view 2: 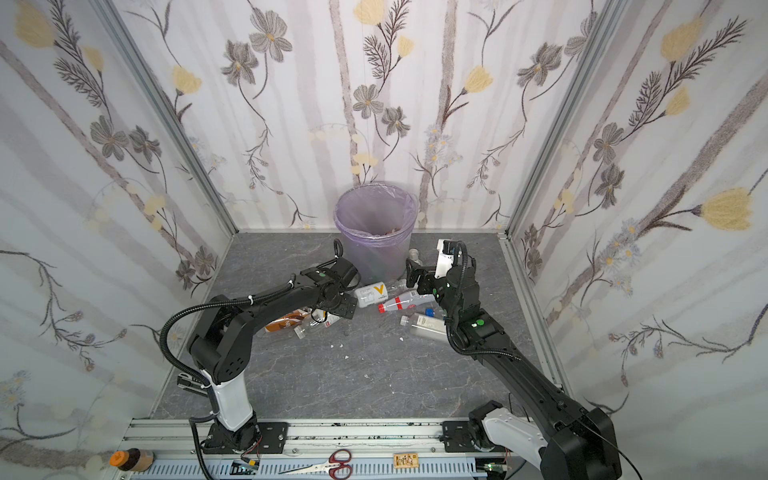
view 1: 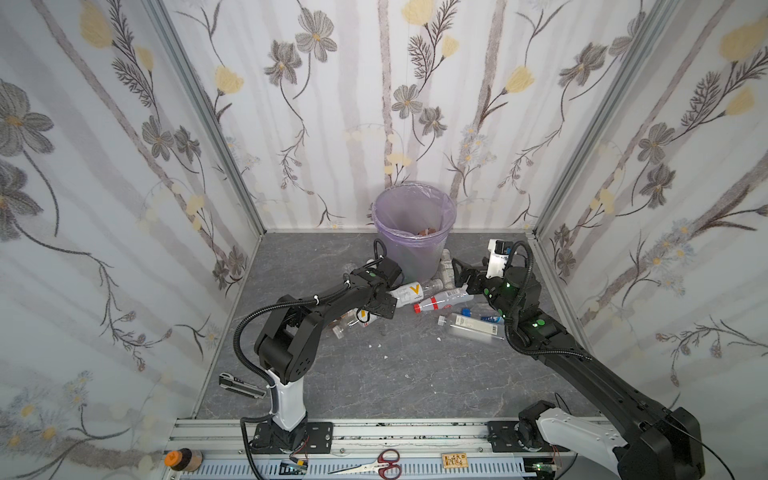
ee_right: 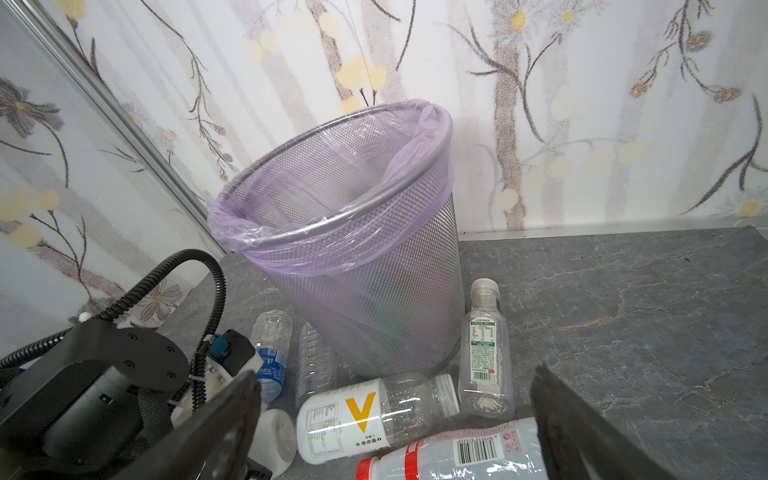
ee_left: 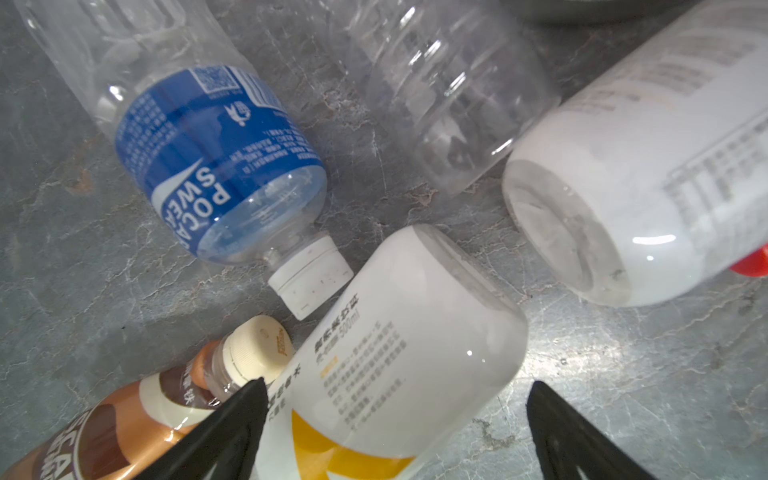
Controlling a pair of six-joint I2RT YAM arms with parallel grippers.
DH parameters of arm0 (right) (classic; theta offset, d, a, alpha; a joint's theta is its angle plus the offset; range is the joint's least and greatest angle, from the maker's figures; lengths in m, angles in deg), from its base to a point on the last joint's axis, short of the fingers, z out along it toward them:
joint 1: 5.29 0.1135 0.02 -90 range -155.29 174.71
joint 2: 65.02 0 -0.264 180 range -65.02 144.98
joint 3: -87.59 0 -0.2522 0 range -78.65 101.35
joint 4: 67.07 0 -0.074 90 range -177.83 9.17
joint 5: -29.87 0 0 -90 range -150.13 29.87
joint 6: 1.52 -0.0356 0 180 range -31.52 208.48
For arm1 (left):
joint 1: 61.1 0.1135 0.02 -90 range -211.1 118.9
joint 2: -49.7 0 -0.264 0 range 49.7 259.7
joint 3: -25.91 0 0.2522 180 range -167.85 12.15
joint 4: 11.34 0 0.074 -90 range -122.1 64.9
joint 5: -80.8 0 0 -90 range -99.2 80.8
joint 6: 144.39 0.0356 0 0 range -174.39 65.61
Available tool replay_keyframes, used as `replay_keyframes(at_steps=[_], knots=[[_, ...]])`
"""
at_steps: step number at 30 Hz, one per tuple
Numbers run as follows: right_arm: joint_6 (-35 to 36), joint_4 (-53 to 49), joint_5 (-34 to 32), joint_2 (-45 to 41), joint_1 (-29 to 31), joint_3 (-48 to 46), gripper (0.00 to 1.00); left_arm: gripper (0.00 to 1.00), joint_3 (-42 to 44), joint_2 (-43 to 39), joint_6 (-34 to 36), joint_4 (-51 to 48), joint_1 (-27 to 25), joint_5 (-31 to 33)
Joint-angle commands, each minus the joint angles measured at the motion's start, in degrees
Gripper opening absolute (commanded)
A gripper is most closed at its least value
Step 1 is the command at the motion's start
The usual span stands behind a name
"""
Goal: Throw the plastic bottles in the bin
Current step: 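Lower the left gripper onto the white V-label bottle while the right gripper withdraws, then close the left gripper on the white V-label bottle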
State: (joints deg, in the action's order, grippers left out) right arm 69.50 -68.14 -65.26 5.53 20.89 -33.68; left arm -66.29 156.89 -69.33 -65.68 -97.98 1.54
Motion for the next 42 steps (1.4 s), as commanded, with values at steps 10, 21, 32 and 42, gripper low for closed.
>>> replay_keyframes(at_steps=[10, 21, 32, 42], knots=[[-1.14, 3.01, -0.84, -1.53, -0.88, -1.35, 1.0, 0.96, 0.43, 2.32, 0.09, -0.56, -0.7, -2.14], [-1.36, 3.76, -0.49, -1.77, -1.53, -3.05, 1.0, 0.87, 0.3, 3.38, -0.66, -0.41, -1.19, -3.1], [-1.58, 3.96, -0.07, -0.98, -1.5, -3.4, 1.0, 0.72, 0.74, -0.42, -1.5, 0.14, -1.51, -4.23], [-1.85, 4.01, 0.28, -0.71, -1.51, -3.15, 1.0, 0.71, -2.06, -11.23, -1.81, 0.14, -0.51, -3.32]])
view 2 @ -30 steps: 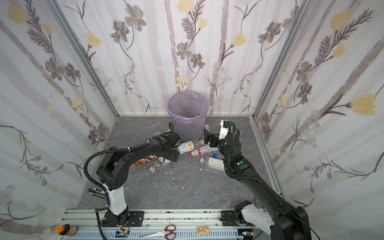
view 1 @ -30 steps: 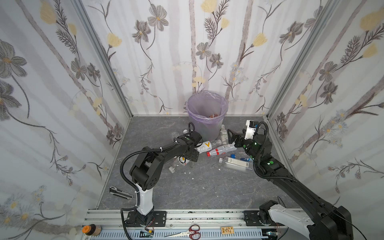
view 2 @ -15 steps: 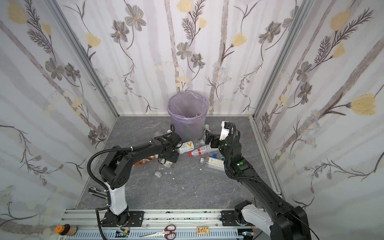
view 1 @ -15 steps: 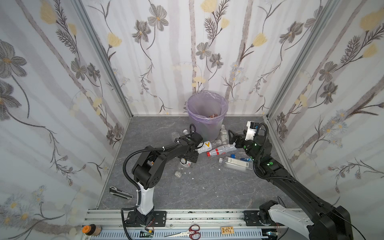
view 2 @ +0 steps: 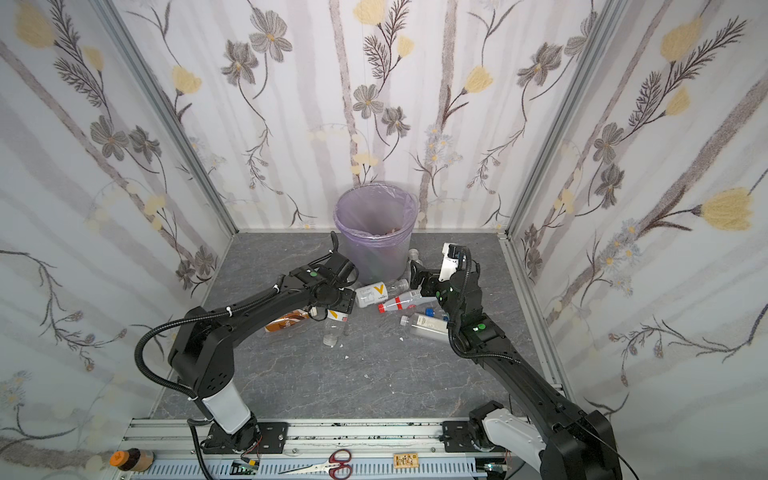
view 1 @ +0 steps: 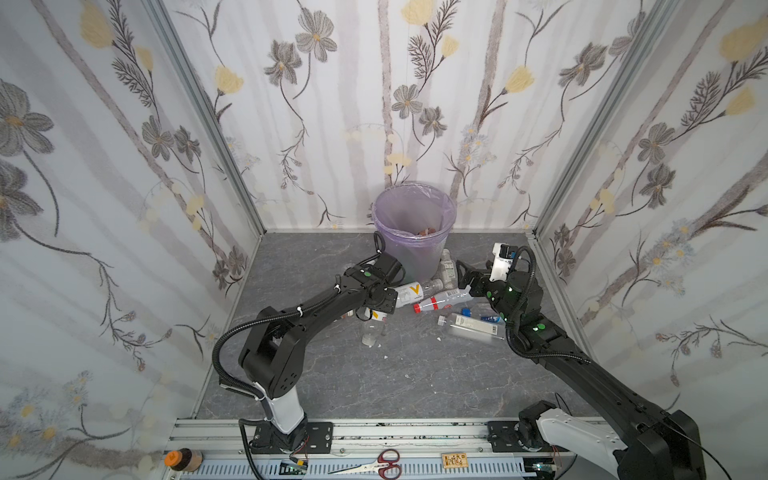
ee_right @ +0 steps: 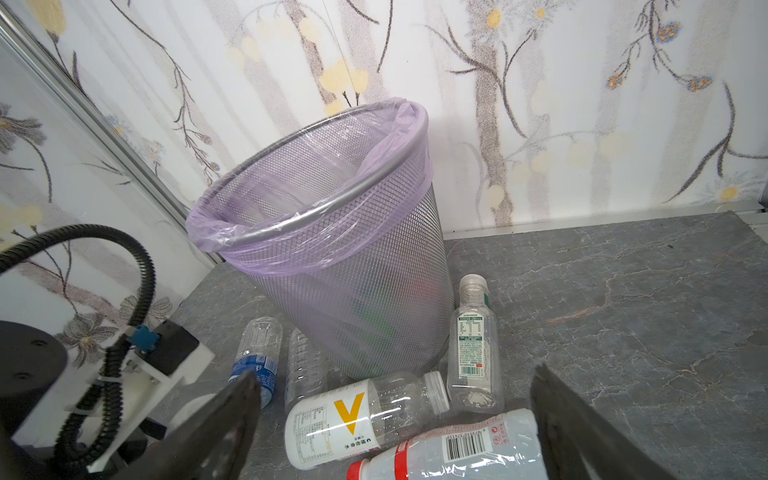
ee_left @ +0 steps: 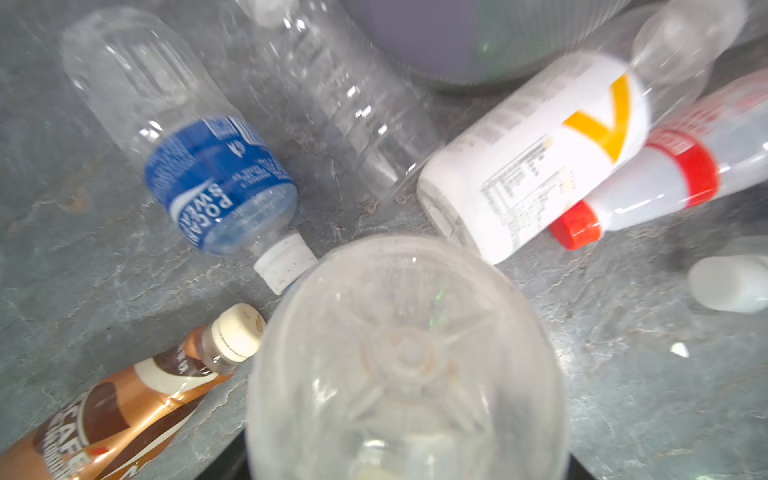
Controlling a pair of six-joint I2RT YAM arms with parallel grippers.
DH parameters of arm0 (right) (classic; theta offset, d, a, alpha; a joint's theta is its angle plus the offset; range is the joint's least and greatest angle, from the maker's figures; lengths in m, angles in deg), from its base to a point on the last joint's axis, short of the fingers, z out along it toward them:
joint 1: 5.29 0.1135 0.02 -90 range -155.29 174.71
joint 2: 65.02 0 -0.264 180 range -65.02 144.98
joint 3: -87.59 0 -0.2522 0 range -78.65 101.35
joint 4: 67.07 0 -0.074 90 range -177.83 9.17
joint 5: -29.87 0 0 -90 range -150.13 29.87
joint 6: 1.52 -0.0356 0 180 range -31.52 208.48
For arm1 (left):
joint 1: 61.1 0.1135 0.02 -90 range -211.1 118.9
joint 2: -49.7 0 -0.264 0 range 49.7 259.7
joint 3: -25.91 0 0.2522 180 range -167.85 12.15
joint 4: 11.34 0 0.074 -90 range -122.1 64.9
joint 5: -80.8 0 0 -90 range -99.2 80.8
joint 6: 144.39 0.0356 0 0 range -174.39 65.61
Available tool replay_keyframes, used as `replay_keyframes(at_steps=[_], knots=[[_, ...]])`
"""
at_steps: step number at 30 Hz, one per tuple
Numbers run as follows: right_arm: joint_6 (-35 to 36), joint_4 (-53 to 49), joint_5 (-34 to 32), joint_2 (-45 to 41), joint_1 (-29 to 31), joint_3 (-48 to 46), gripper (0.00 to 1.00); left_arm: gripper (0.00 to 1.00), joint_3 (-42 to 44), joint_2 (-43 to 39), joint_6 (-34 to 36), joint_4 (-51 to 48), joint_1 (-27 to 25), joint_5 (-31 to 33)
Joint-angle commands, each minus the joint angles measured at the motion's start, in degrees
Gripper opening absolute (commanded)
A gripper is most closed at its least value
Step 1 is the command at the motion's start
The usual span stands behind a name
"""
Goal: Throw the plastic bottles in the bin
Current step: 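Close the left gripper on the white V-label bottle, then lift the V-label bottle over the bin with the left gripper and release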
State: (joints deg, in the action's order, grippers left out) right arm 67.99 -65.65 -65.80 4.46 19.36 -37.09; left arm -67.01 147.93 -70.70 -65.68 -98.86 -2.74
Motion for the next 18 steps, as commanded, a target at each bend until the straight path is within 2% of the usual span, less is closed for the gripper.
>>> replay_keyframes(at_steps=[1, 13, 18], knots=[[-0.34, 1.52, 0.83, 0.4, 0.0, 0.27, 1.0, 0.71, -2.03, -3.6, -0.47, 0.13, 0.58, 1.28], [-0.51, 1.17, 0.84, 0.06, -0.02, 0.32, 1.0, 0.63, -11.53, -15.1, 1.86, 4.55, 2.58, 7.66], [-0.6, 1.26, 0.9, 0.15, 0.04, 0.45, 1.0, 0.64, -10.18, -23.29, 5.01, 16.22, 2.64, 11.06]])
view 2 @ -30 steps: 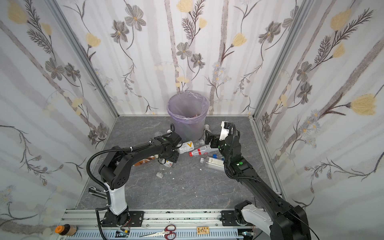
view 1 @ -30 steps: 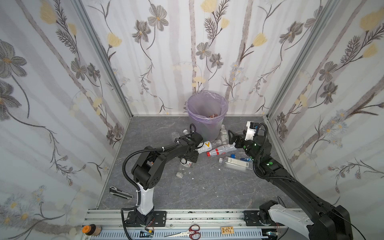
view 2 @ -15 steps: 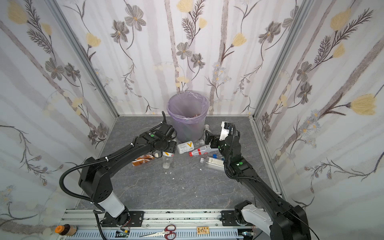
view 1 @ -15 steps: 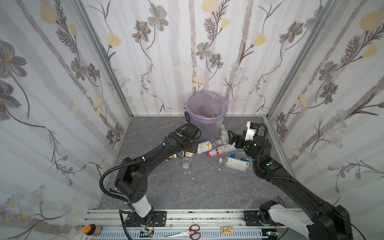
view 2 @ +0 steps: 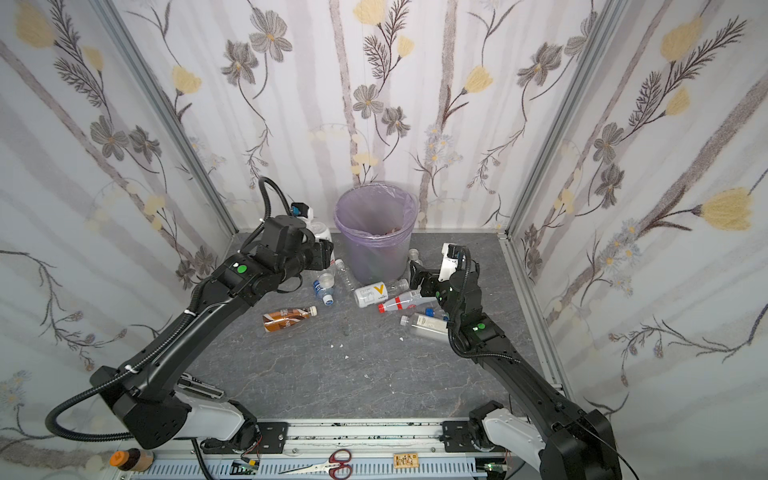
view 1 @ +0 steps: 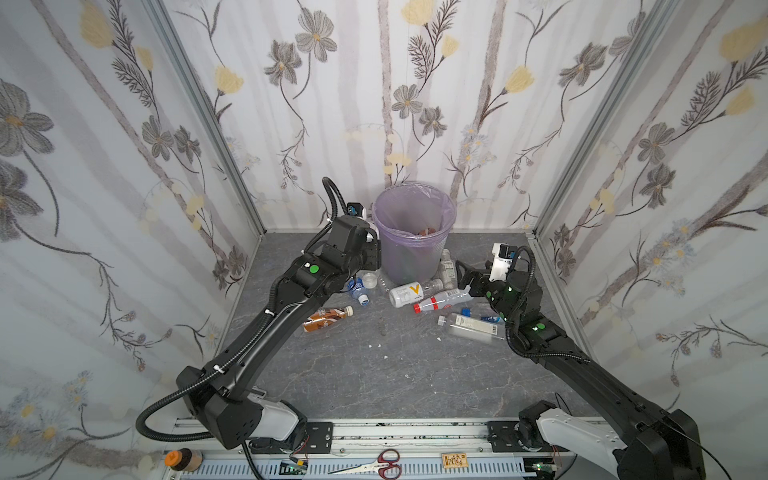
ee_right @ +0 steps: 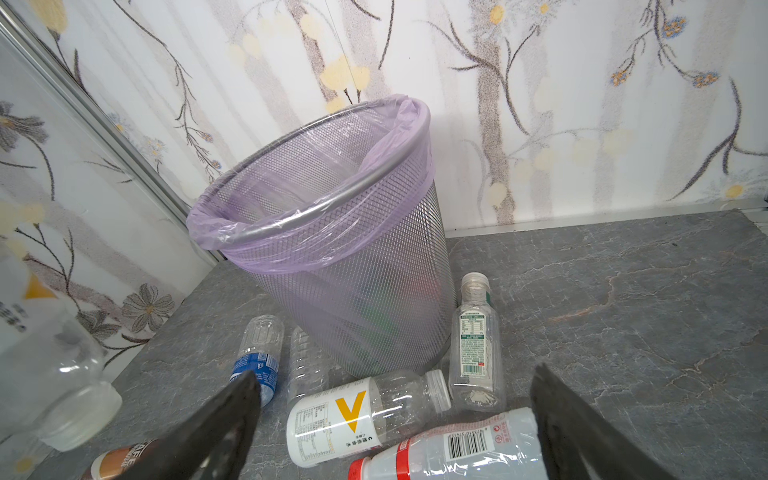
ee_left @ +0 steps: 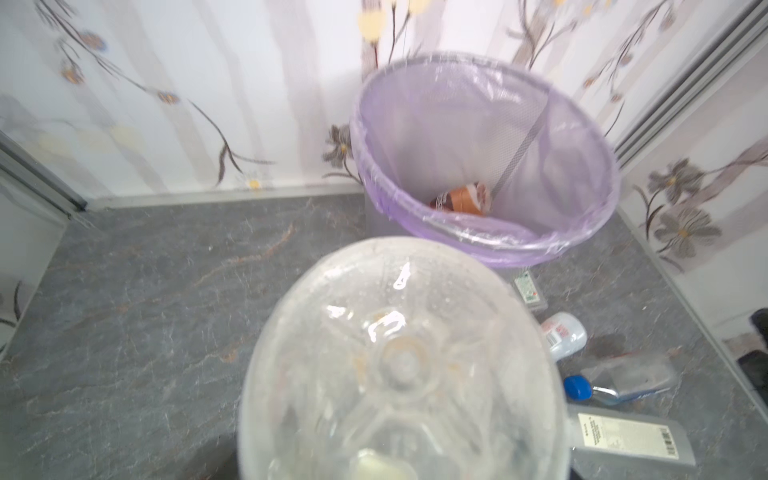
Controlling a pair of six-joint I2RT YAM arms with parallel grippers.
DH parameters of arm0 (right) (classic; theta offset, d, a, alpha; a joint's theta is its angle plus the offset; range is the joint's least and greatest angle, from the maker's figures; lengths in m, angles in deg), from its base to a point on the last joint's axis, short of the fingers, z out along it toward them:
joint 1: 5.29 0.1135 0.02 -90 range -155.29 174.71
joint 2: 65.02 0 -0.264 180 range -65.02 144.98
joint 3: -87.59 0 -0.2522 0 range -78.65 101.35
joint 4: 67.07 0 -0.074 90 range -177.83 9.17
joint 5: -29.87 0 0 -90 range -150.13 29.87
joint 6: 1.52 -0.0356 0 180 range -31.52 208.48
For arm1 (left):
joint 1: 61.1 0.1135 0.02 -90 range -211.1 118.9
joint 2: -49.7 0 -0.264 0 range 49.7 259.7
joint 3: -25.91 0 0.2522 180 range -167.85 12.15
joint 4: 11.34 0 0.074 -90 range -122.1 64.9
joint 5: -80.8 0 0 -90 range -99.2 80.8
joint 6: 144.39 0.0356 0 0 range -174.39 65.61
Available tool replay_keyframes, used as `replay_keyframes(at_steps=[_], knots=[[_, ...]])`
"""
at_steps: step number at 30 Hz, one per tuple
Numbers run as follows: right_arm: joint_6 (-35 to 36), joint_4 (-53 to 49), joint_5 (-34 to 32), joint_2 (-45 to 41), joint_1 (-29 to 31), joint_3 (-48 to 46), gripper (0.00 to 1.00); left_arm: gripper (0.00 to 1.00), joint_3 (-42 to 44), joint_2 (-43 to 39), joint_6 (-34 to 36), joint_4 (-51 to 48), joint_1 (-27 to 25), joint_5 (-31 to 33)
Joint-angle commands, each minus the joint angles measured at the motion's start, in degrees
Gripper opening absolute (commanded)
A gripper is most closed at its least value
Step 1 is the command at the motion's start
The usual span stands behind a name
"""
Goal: Throw the plastic bottles in the bin
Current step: 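Lift the V-label bottle over the bin with the left gripper and release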
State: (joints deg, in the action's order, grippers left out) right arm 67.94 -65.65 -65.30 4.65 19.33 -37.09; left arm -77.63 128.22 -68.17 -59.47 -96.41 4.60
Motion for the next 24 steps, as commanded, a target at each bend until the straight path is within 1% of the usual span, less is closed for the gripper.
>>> replay_keyframes(at_steps=[1, 6, 11, 13, 14, 16, 18, 21, 24], knots=[[-0.63, 1.26, 0.58, 0.05, 0.01, 0.58, 1.0, 0.64, 1.1, -5.23, 3.57, 13.23, 0.24, 4.02], [-0.73, 0.96, 1.12, 0.16, 0.03, 0.63, 1.0, 0.62, 3.63, -11.73, 9.43, 29.6, 0.35, 6.16], [-0.65, 0.73, 0.95, -0.4, 0.02, 0.35, 1.0, 0.62, 5.78, -14.91, 14.8, 46.96, 0.33, 4.98], [-0.65, 0.73, 0.75, -0.5, 0.04, 0.28, 1.0, 0.62, 7.69, -15.67, 15.64, 55.45, 0.41, 3.05], [-0.58, 0.75, 0.65, -0.43, -0.03, 0.27, 1.0, 0.62, 7.77, -15.25, 15.54, 58.1, 0.41, 2.2], [-0.47, 0.69, 0.52, -0.28, -0.04, 0.32, 1.0, 0.62, 5.57, -12.9, 14.64, 59.65, 0.53, 0.5], [-0.39, 0.64, 0.4, -0.22, -0.03, 0.36, 1.0, 0.62, 2.27, -8.71, 13.35, 59.68, 0.53, -2.29], [-0.3, 0.79, 0.19, -0.23, -0.18, 0.23, 1.0, 0.62, -2.02, -1.43, 10.44, 59.66, 0.98, -4.49], [-0.3, 0.75, 0.25, -0.18, -0.32, 0.1, 1.0, 0.65, -5.55, 6.11, 4.86, 57.89, 2.47, -8.84]])
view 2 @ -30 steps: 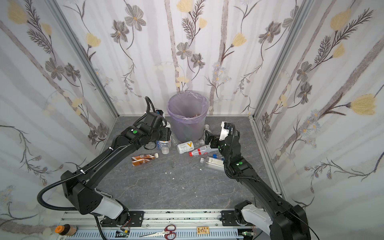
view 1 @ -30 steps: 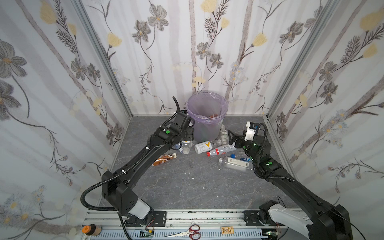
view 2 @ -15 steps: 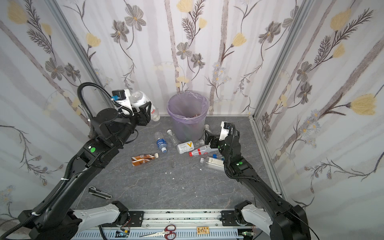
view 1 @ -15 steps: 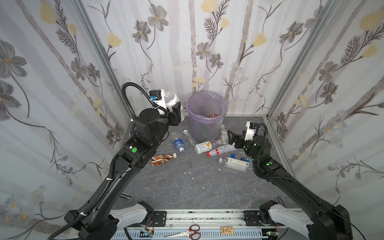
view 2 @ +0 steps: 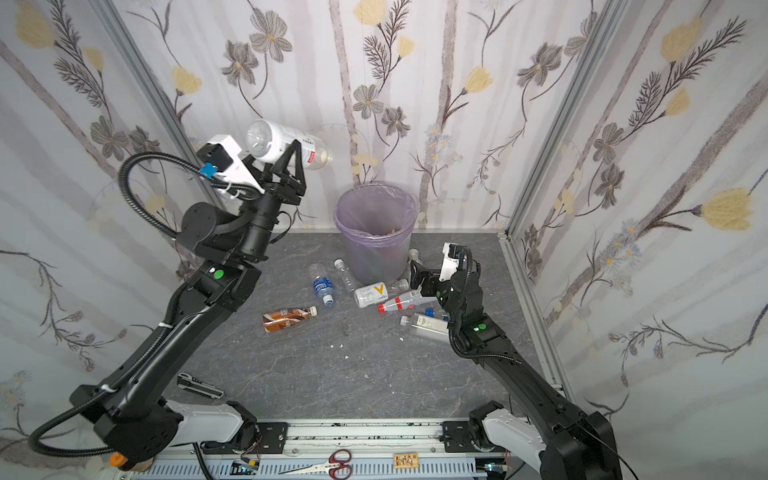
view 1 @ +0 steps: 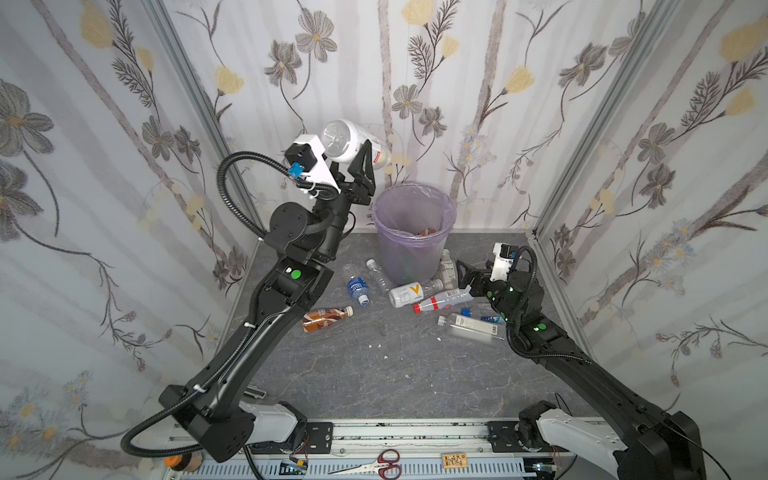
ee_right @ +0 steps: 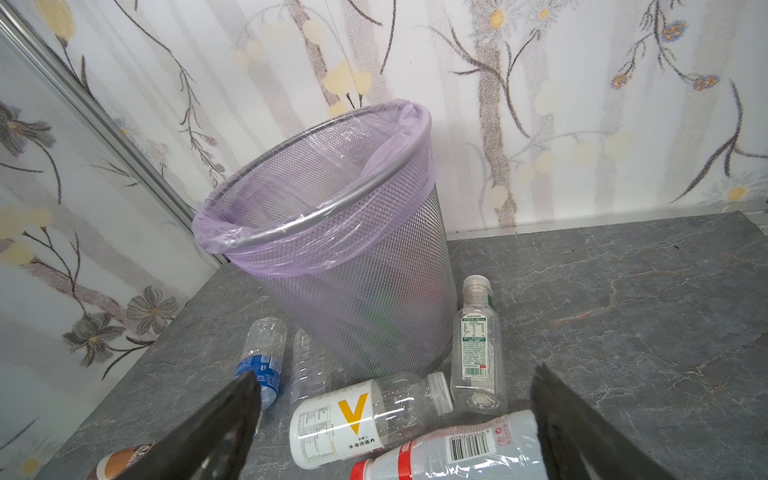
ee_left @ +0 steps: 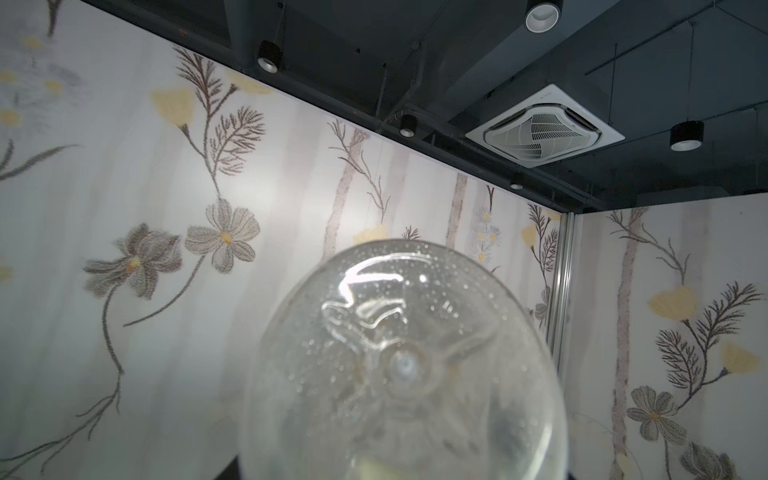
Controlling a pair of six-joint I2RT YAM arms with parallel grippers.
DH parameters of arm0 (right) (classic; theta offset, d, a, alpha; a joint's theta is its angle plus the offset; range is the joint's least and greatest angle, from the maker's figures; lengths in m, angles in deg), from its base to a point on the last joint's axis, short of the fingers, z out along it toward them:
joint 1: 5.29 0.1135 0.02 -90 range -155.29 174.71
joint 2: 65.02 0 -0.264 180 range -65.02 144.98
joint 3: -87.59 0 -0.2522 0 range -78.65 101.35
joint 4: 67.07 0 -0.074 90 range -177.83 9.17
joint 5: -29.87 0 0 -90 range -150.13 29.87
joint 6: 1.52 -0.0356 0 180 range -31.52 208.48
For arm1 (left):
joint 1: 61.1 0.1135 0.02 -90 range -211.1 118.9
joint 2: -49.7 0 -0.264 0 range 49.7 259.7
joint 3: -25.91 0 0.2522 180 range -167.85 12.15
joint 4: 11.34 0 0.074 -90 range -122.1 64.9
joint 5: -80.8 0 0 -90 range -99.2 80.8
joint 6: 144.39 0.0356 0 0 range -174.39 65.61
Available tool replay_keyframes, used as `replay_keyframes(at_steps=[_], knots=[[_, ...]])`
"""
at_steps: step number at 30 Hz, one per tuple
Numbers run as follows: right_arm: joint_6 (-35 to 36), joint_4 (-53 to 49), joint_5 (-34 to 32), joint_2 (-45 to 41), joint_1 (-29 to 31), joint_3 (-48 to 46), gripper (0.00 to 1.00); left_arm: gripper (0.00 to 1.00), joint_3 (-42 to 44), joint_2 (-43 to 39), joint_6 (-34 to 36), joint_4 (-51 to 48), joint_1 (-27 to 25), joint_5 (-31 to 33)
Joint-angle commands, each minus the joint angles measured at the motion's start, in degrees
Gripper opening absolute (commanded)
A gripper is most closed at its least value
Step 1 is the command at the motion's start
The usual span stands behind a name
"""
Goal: Throw the plastic bottles in the bin
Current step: 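Lift the V-label bottle over the bin with the left gripper and release, then withdraw the left gripper from the bin while the right gripper moves toward the bottles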
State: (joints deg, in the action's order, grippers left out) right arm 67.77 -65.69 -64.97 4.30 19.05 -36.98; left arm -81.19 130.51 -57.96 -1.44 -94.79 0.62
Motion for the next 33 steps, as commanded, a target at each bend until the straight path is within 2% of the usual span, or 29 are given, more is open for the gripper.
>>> replay_keyframes(at_steps=[1, 2, 3, 4, 12, 21, 27, 33], knots=[[-0.12, 0.79, -0.08, -0.04, -0.11, -0.09, 1.0, 0.73, -3.4, 6.26, -6.96, -1.75, 1.18, -6.03], [-0.05, 0.65, -0.16, -0.21, -0.16, -0.02, 1.0, 0.89, -4.7, 8.38, -8.07, -3.92, 1.31, -6.66], [-0.02, 0.54, -0.25, -0.46, -0.13, -0.09, 1.0, 0.99, -6.4, 10.46, -8.86, -6.45, 1.38, -6.62], [0.03, 0.45, -0.33, -0.71, -0.25, -0.1, 1.0, 1.0, -6.96, 11.3, -9.44, -7.74, 1.47, -6.49], [-0.4, 1.3, 0.59, -0.32, -0.27, -0.39, 1.0, 1.0, -7.52, 11.17, -11.62, -11.68, 1.99, -10.02], [-0.47, 1.19, 0.6, -0.54, -0.34, -0.49, 1.0, 1.0, -1.4, 5.81, -12.7, -12.01, 2.43, -8.46], [-0.6, 0.7, 1.05, 1.28, -0.31, -0.1, 1.0, 1.0, 3.23, 3.5, -22.86, -18.14, 7.77, -10.69], [-0.9, -4.09, -1.91, 4.0, -0.21, 0.97, 1.0, 1.0, 14.23, 1.9, -30.67, -20.41, 10.64, -11.35]])
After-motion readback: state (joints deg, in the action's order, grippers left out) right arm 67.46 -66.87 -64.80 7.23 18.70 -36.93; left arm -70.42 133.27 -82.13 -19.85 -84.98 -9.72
